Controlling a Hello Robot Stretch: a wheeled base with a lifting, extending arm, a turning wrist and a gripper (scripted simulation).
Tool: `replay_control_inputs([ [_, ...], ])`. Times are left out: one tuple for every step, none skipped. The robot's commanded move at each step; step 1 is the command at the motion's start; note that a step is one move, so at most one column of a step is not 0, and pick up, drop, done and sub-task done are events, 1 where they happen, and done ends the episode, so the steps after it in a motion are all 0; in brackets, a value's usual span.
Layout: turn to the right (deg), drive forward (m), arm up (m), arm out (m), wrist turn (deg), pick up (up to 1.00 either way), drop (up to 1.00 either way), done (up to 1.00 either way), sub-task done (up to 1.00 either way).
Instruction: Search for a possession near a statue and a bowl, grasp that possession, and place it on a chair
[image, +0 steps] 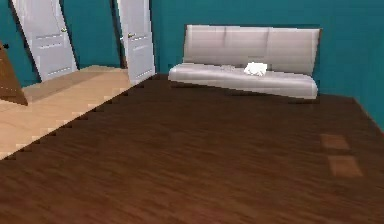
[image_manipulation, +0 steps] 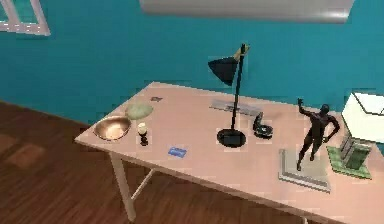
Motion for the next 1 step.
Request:
replay_control_inputs([
  [45.0, 0.00, 0.00, 0.00, 0.0, 0.00, 0.00, 0.00, 0.00],
])
